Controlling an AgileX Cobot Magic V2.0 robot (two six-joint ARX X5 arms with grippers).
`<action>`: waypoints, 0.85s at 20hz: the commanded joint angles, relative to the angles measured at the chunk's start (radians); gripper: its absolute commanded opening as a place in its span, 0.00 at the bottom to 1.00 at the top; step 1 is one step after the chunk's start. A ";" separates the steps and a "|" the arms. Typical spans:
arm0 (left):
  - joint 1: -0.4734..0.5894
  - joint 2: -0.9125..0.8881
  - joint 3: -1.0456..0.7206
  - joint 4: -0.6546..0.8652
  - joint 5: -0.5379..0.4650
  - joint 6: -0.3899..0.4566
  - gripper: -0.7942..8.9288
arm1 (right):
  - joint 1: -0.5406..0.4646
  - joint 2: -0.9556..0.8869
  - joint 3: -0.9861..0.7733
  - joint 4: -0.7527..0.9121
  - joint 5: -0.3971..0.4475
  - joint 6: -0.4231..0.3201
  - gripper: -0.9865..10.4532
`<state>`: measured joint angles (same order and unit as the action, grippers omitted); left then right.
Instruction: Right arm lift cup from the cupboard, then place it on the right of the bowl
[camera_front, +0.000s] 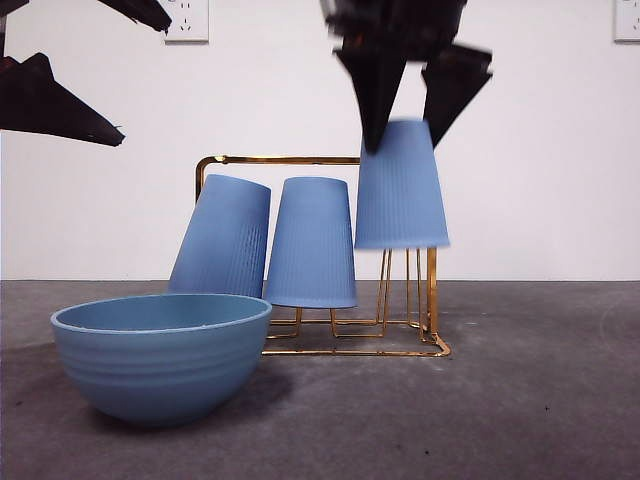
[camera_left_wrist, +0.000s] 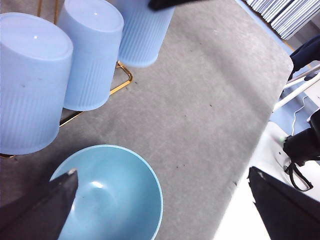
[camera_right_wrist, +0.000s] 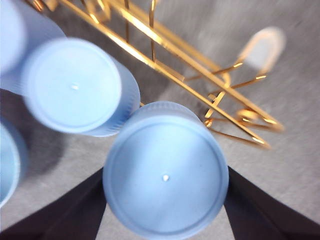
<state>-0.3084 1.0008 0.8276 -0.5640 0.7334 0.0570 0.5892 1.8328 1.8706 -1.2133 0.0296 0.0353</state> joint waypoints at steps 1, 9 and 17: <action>-0.011 0.009 0.022 0.010 0.007 0.003 0.69 | 0.010 -0.025 0.027 0.010 0.001 0.017 0.30; -0.019 0.021 0.022 0.010 0.007 0.003 0.69 | 0.011 -0.173 0.013 0.006 -0.003 0.017 0.28; -0.028 0.032 0.022 0.010 0.007 0.000 0.69 | 0.013 -0.376 -0.249 0.137 -0.018 0.017 0.28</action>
<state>-0.3309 1.0206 0.8276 -0.5640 0.7334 0.0566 0.5911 1.4578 1.6089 -1.0851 0.0132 0.0418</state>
